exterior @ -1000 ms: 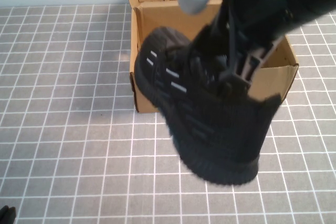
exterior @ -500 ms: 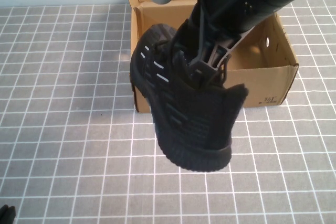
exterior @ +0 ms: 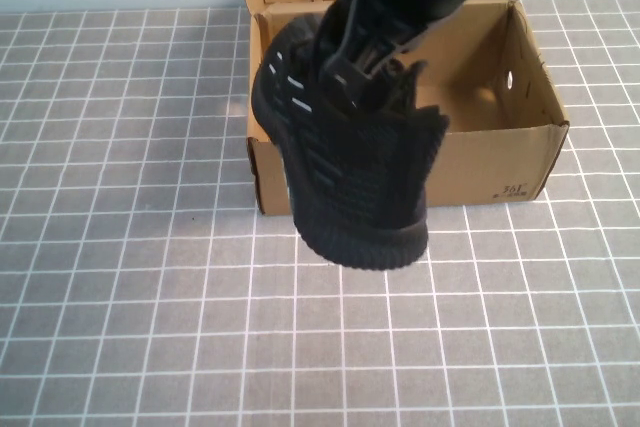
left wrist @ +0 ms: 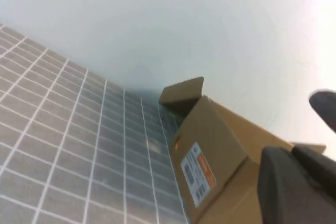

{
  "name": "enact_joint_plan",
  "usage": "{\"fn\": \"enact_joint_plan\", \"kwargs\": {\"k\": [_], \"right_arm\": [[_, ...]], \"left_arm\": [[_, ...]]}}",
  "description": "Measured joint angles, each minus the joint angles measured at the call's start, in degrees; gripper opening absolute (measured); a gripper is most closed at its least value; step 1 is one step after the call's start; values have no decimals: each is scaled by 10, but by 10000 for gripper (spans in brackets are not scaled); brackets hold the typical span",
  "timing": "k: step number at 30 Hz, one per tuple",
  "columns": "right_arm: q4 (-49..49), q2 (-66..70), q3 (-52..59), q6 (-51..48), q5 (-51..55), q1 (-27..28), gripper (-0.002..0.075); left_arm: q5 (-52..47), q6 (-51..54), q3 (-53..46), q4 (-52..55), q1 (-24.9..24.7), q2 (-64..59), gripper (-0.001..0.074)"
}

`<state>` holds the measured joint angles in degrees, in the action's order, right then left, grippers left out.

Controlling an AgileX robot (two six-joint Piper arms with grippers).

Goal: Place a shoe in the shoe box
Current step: Hand over the shoe

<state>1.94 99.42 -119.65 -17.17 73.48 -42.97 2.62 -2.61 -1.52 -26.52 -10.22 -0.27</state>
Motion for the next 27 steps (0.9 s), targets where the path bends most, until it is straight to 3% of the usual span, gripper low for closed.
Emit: {"fn": "enact_joint_plan", "kwargs": {"k": [7, 14, 23, 27], "right_arm": [[3, 38, -48, 32, 1, 0, -6], [12, 57, -62, 60, 2, 4, -6], [12, 71, -63, 95, 2, 50, -6], [-10, 86, -68, 105, 2, 79, -6]], "left_arm": [[-177, 13, 130, 40, 0, -53, -1], [-355, 137, 323, 53, 0, -228, -1], [-391, 335, 490, -34, -1, -459, -1], [-392, 385, 566, -63, -36, -565, -1]]}}
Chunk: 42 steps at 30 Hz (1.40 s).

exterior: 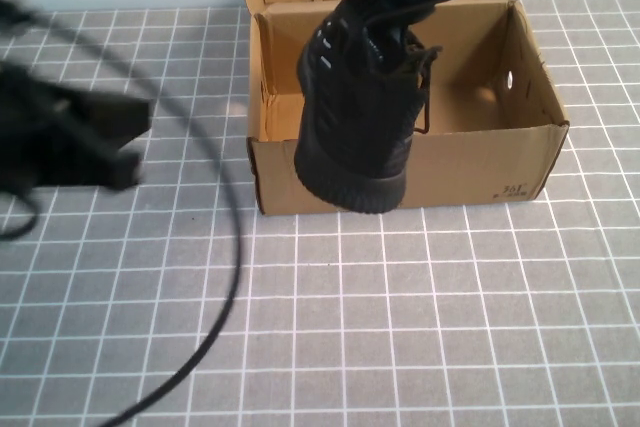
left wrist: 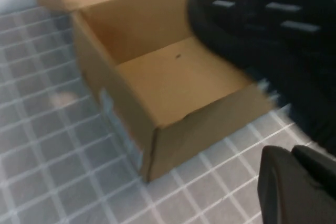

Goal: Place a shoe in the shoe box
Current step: Hand over the shoe

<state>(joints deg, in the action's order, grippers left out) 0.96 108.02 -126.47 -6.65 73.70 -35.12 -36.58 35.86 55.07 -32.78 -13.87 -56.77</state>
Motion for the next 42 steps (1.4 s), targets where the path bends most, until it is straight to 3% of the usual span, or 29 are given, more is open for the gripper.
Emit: {"fn": "enact_joint_plan", "kwargs": {"k": [7, 13, 16, 19, 25, 27, 31, 42], "right_arm": [[-42, 24, -11, 2, 0, 34, -6], [-47, 30, -19, 3, 0, 47, -6], [-47, 30, -20, 3, 0, 56, -6], [-47, 30, -20, 3, 0, 64, -6], [-46, 30, -20, 3, 0, 76, -6], [-46, 30, -20, 3, 0, 79, -6], [-46, 30, -20, 3, 0, 81, -6], [-46, 30, -20, 3, 0, 81, -6]], "left_arm": [[11, 18, 129, 9, -110, -138, -1], [11, 19, 202, 79, -207, -216, 0], [6, 19, 221, 106, -239, -228, 38], [-1, 19, 226, 128, -250, -229, 150], [-9, 4, 228, 135, -251, -231, 506], [-1, 2, 228, 130, -251, -236, 565], [39, 2, 228, 101, -251, -261, 607], [99, 2, 228, 67, -251, -317, 615]]}}
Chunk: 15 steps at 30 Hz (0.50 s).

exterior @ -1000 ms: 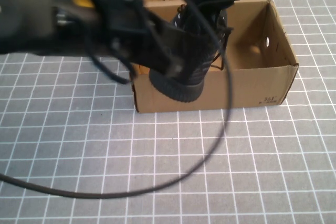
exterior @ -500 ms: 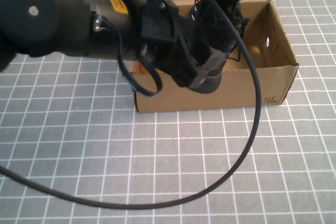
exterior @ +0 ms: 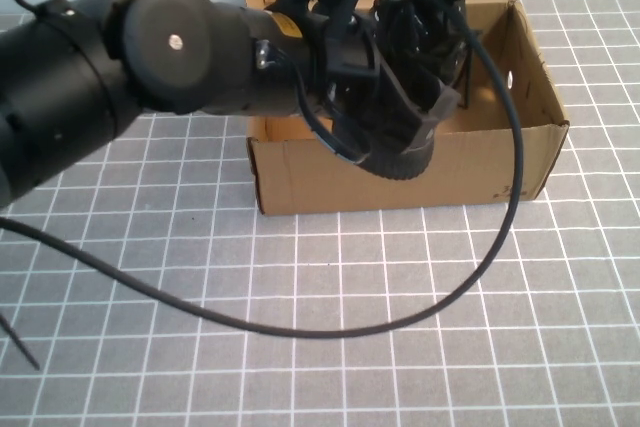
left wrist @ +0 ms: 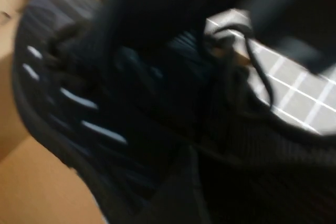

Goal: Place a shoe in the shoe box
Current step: Hand over the shoe

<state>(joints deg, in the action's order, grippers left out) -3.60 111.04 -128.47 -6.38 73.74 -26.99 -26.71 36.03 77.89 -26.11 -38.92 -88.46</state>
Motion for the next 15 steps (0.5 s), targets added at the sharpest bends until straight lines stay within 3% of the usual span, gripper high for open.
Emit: {"fn": "enact_joint_plan", "kwargs": {"k": [15], "right_arm": [[-9, 1, 0, 0, 0, 0, -6]], "left_arm": [[79, 0, 0, -1, 0, -49, 615]]}}
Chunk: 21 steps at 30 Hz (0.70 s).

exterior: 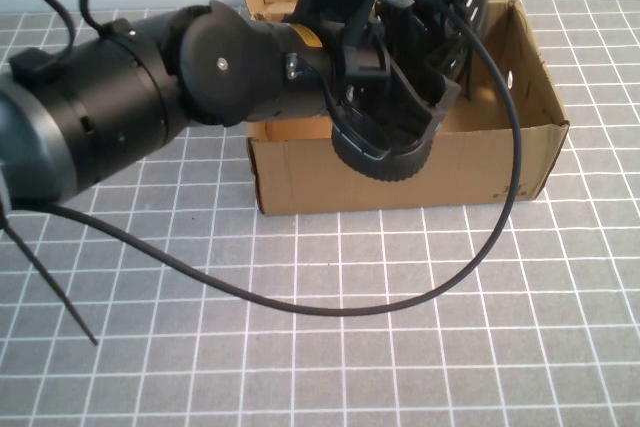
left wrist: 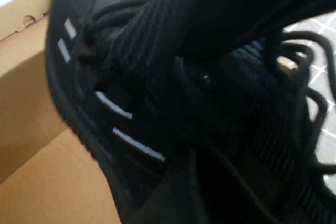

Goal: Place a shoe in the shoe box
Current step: Hand over the shoe

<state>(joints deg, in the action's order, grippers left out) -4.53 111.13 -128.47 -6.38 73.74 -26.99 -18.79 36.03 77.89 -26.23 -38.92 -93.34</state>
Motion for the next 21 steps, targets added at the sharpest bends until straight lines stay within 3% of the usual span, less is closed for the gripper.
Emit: {"fn": "enact_joint_plan", "kwargs": {"k": [21], "right_arm": [[-6, 0, 0, 0, 0, 0, -6]], "left_arm": [[35, -13, 0, 62, 13, -7, 615]]}}
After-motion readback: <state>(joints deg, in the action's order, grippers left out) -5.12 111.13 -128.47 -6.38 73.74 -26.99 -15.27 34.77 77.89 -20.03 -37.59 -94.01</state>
